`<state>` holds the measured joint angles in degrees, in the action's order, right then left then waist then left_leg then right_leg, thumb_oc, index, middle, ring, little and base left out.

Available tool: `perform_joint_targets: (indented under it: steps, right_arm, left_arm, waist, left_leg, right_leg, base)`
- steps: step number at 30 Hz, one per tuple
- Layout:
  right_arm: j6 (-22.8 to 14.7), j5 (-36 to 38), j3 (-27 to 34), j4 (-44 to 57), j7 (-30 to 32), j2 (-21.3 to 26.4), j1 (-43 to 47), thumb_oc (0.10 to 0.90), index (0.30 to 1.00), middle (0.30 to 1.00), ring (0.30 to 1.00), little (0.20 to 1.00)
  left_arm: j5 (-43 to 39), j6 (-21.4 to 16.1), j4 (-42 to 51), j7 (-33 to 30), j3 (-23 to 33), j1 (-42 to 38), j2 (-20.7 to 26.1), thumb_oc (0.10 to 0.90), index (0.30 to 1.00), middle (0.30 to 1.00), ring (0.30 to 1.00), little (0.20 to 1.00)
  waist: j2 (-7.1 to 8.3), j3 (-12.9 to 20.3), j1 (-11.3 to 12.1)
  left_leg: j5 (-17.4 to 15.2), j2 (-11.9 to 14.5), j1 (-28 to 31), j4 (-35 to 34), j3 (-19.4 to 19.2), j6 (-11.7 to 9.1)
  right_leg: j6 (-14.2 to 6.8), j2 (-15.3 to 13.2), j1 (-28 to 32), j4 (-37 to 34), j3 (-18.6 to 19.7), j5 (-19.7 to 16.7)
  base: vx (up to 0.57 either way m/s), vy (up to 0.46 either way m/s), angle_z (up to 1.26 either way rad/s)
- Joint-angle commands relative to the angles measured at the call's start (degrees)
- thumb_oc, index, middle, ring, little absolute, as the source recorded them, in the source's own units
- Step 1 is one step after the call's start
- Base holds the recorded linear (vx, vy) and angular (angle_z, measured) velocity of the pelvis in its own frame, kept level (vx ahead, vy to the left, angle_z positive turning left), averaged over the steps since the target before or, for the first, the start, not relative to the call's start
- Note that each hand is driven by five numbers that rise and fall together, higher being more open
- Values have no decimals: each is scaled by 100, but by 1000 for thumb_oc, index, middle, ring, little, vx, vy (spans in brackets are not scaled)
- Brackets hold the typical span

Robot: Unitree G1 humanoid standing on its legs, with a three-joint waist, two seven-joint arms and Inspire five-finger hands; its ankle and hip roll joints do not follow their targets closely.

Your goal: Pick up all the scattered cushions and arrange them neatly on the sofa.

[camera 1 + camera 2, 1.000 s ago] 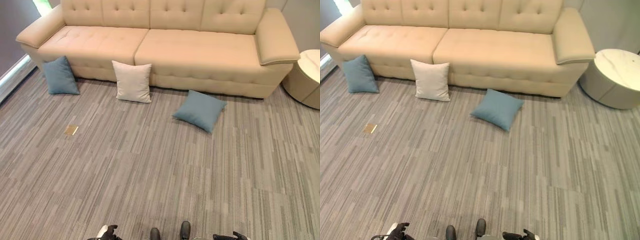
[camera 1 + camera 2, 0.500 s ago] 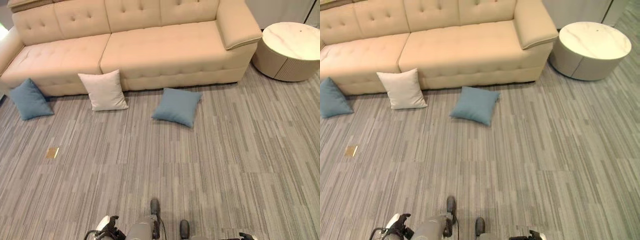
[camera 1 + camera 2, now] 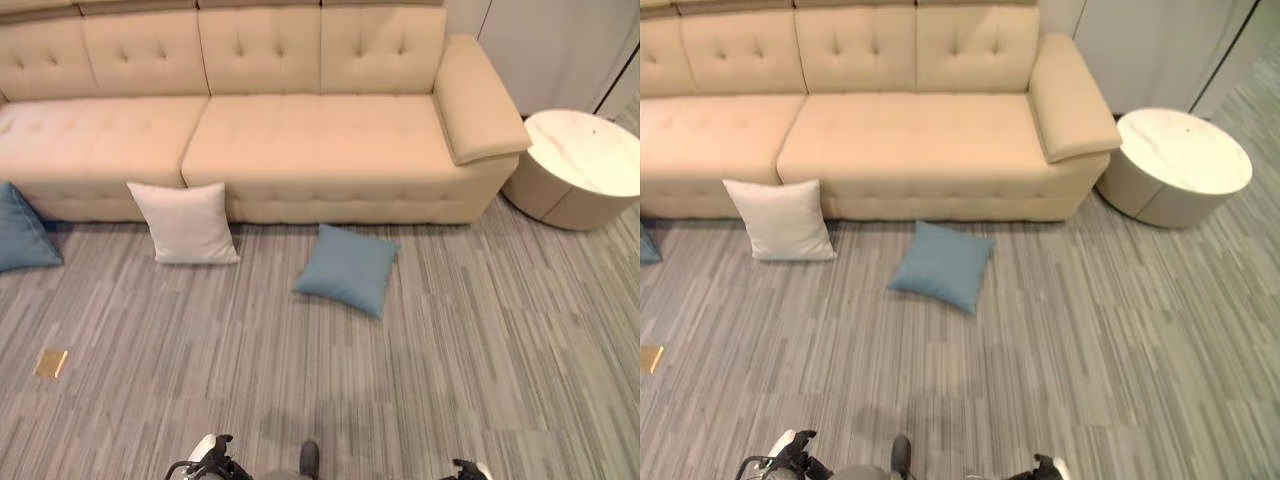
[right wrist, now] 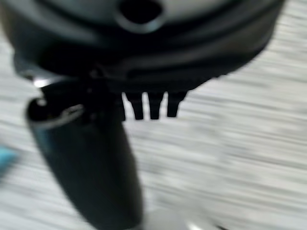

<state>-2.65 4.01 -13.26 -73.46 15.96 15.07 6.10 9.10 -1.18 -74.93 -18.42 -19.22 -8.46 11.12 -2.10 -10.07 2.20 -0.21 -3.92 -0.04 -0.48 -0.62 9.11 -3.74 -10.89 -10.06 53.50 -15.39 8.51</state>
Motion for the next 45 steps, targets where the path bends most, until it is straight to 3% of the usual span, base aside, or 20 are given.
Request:
perform_joint_targets:
  steps: [1, 4, 5, 8, 13, 14, 17, 18, 19, 20, 22, 24, 26, 27, 28, 29, 33, 36, 41, 45]
  right_arm:
    - [-92, 3, -137, 105, 189, -24, 213, 800, 900, 900, 900, 900]
    - [-78, 66, -103, 81, 187, -40, 169, 800, 900, 900, 900, 900]
    - [-61, 87, -75, 0, 208, -51, 115, 800, 900, 900, 900, 900]
    - [-31, 128, 31, -121, 154, -81, -6, 800, 900, 900, 900, 900]
    - [13, 142, 110, -362, 36, -122, -271, 800, 900, 900, 900, 900]
    - [-2, 161, 135, -440, -22, -76, -306, 800, 900, 900, 900, 900]
    - [-38, 197, 194, -555, -45, -31, -302, 800, 900, 900, 900, 900]
    - [-38, 197, 194, -555, -45, -34, -300, 800, 900, 900, 900, 900]
    - [-88, 251, 220, -544, -14, -8, -232, 800, 900, 900, 900, 900]
    - [-86, 363, 250, -477, 27, 64, -129, 800, 900, 900, 900, 900]
    - [-94, 395, 262, -461, 80, 146, -75, 800, 900, 900, 900, 900]
    - [-134, 448, 239, -379, 185, 258, 3, 800, 900, 900, 900, 900]
    - [-227, 460, 178, -219, 322, 325, 49, 800, 900, 900, 900, 900]
    - [-238, 405, 106, -156, 369, 327, 91, 800, 900, 900, 900, 900]
    - [-238, 404, 106, -156, 370, 327, 92, 800, 900, 900, 900, 900]
    - [-252, 260, -41, -98, 489, 337, 164, 800, 900, 900, 900, 900]
    - [-207, 104, -54, -145, 569, 336, 159, 800, 900, 900, 900, 900]
    - [-214, 61, -63, -110, 599, 205, 189, 800, 900, 900, 900, 900]
    - [-271, 373, 198, -129, 604, 33, 73, 800, 900, 900, 900, 900]
    - [-276, 671, 395, -46, 682, -8, 223, 800, 900, 900, 900, 900]
  left_arm:
    - [-61, -89, 16, -218, -25, -50, 164, 800, 900, 900, 900, 900]
    - [9, -86, 85, -195, -62, -114, 149, 800, 900, 900, 900, 900]
    - [30, -81, 24, -192, -25, -124, 100, 800, 900, 900, 900, 900]
    - [87, -70, -127, -157, 3, -81, 14, 800, 900, 900, 900, 900]
    - [411, -22, -326, 16, -72, 81, -43, 800, 900, 900, 900, 900]
    - [510, 16, -419, 25, -88, 196, -89, 800, 900, 900, 900, 900]
    - [390, -35, -419, 104, -15, 261, -140, 800, 900, 900, 900, 900]
    - [390, -35, -420, 105, -15, 260, -137, 800, 900, 900, 900, 900]
    - [341, -52, -351, 105, -40, 220, -114, 800, 900, 900, 900, 900]
    - [274, -71, -166, 53, -87, 169, -47, 800, 900, 900, 900, 900]
    - [249, -87, -64, 6, -168, 111, -11, 800, 900, 900, 900, 900]
    - [230, -94, 99, -137, -288, 6, -11, 800, 900, 900, 900, 900]
    - [74, -154, 218, -275, -269, 4, -6, 800, 900, 900, 900, 900]
    - [-29, -166, 214, -308, -233, 1, -9, 800, 900, 900, 900, 900]
    - [-29, -166, 213, -308, -233, 0, -9, 800, 900, 900, 900, 900]
    - [-197, -188, 181, -367, -207, -25, -13, 800, 900, 900, 900, 900]
    - [-158, -141, 27, -362, -179, -2, -33, 800, 900, 900, 900, 900]
    - [223, -63, -69, -421, -305, 12, -11, 800, 900, 900, 900, 900]
    - [231, -105, 25, -486, -384, -91, 32, 800, 900, 900, 900, 900]
    - [28, -133, 209, -672, -363, -398, 213, 800, 900, 900, 900, 900]
  waist:
    - [-172, -519, -237]
    - [-124, -590, -366]
    - [-66, -598, -423]
    - [-9, -531, -579]
    - [-4, -426, -756]
    - [-78, -272, -743]
    - [-152, -213, -702]
    - [-135, -199, -715]
    - [-72, -283, -700]
    - [61, -450, -581]
    - [147, -521, -531]
    - [72, -642, -437]
    - [51, -654, -293]
    - [-3, -645, -215]
    - [8, -639, -221]
    - [-69, -677, -37]
    - [-170, -542, 35]
    - [-149, -408, 39]
    - [-47, -275, -56]
    - [42, -333, -120]
  left_leg:
    - [-436, -186, -17, 283, 116, -351]
    - [-634, -219, 225, 269, 299, -414]
    - [-808, -248, 416, 222, 373, -482]
    - [-1083, -273, 818, 170, 556, -579]
    - [-1447, -219, 1245, 250, 727, -700]
    - [-1555, -109, 1272, 452, 727, -777]
    - [-790, 108, 811, 1724, 464, -1202]
    - [-770, 88, 786, 1723, 476, -1199]
    - [-231, 210, 224, 2755, 331, -1392]
    - [66, 546, -501, 4114, -86, -1304]
    - [12, 564, -833, 4446, -247, -1227]
    - [-326, 758, -1267, 4245, -480, -1106]
    - [-491, 713, -1512, 2685, -406, -1021]
    - [-153, 757, -1501, 1824, -234, -1100]
    - [-112, 741, -1485, 1768, -235, -1099]
    - [423, 828, -1586, 554, 286, -1200]
    - [779, 1018, -1528, -428, 451, -1346]
    - [1010, 959, -1409, -294, 508, -1310]
    - [752, 775, -1450, 82, 377, -1149]
    - [296, 567, -1604, 539, 160, -891]
  right_leg:
    - [-94, 107, -368, -1811, 23, -478]
    - [-172, 328, -622, -2508, 189, -558]
    - [-220, 301, -735, -3291, 40, -744]
    - [-295, 348, -1030, -4100, -116, -1083]
    - [-282, 489, -879, -4605, -13, -1220]
    - [-142, 576, -720, -4466, 22, -1129]
    - [63, 732, -249, -4490, 23, -850]
    - [61, 711, -263, -4502, 17, -866]
    - [160, 689, -93, -4546, 64, -776]
    - [410, 756, 169, -4606, 150, -648]
    - [461, 707, 268, -4640, 127, -561]
    - [483, 772, 412, -4558, 107, -370]
    - [352, 793, 658, -4591, 177, -192]
    - [301, 863, 775, -4637, 233, -139]
    - [301, 850, 771, -4647, 228, -149]
    - [264, 972, 1070, -4741, 392, 24]
    - [168, 1055, 1436, -4834, 592, 277]
    - [77, 906, 1514, -4887, 781, 258]
    - [-110, 630, 1473, -4835, 968, 196]
    - [-374, 332, 637, -3498, 1056, -17]
  base:
    - [291, -24, 33]
    - [293, -89, 47]
    - [452, -149, 58]
    - [428, -137, 41]
    - [412, -183, 42]
    - [374, -197, 39]
    - [317, -193, 43]
    - [94, -126, 20]
    - [96, -249, 12]
    - [99, -250, 3]
    - [137, -210, -15]
    - [198, -99, -1]
    - [368, 62, 4]
    - [336, 82, -2]
    - [409, 133, -13]
    - [403, 135, -26]
    - [363, 131, -55]
    - [367, 269, -50]
    - [229, 239, -31]
    - [124, 258, -13]
